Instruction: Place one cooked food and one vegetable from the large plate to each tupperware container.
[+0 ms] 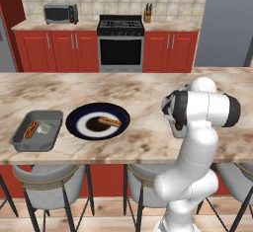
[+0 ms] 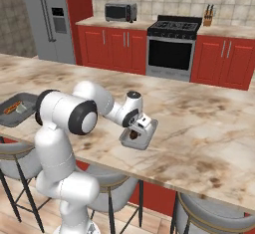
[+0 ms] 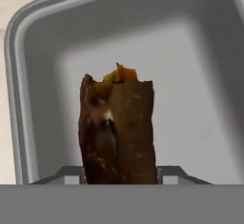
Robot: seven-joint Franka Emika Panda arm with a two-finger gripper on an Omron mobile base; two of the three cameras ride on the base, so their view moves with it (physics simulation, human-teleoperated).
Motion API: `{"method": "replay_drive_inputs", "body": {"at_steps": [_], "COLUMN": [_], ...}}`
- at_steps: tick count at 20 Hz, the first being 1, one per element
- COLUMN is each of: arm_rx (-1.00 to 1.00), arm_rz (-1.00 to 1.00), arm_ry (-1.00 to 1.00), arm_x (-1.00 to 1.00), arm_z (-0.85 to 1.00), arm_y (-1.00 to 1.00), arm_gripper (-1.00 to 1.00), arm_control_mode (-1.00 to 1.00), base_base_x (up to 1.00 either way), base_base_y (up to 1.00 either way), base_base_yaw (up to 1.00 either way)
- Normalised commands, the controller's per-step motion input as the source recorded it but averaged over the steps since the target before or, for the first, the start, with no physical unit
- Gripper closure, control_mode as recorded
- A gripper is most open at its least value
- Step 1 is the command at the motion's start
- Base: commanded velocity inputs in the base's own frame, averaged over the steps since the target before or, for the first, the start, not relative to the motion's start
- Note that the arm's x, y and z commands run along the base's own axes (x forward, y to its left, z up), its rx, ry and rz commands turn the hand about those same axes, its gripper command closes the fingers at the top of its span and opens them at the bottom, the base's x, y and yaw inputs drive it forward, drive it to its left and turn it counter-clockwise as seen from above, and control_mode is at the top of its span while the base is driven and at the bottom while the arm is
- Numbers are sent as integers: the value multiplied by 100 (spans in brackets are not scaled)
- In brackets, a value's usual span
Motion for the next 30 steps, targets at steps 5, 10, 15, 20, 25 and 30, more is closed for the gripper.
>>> {"method": "replay_drive_inputs", "body": {"at_steps": [5, 10, 15, 20, 25, 30], "arm_rx": [0, -1, 0, -1, -1, 0], "arm_rz": [0, 0, 2, 27, 46, 57], "arm_ry": [0, -2, -4, 0, -2, -1], "arm_x": [-1, -16, -40, -51, -27, 1], "arm_z": [3, 43, 78, 48, 38, 25], "arm_y": [0, 10, 27, 94, 100, 69], "arm_gripper": [-100, -100, -100, -100, -100, -100], "arm_control_mode": [-100, -100, -100, -100, -100, -100], "base_base_x": [0, 0, 0, 0, 0, 0], "base_base_y": [0, 0, 0, 0, 0, 0], "base_base_yaw": [0, 0, 0, 0, 0, 0]}}
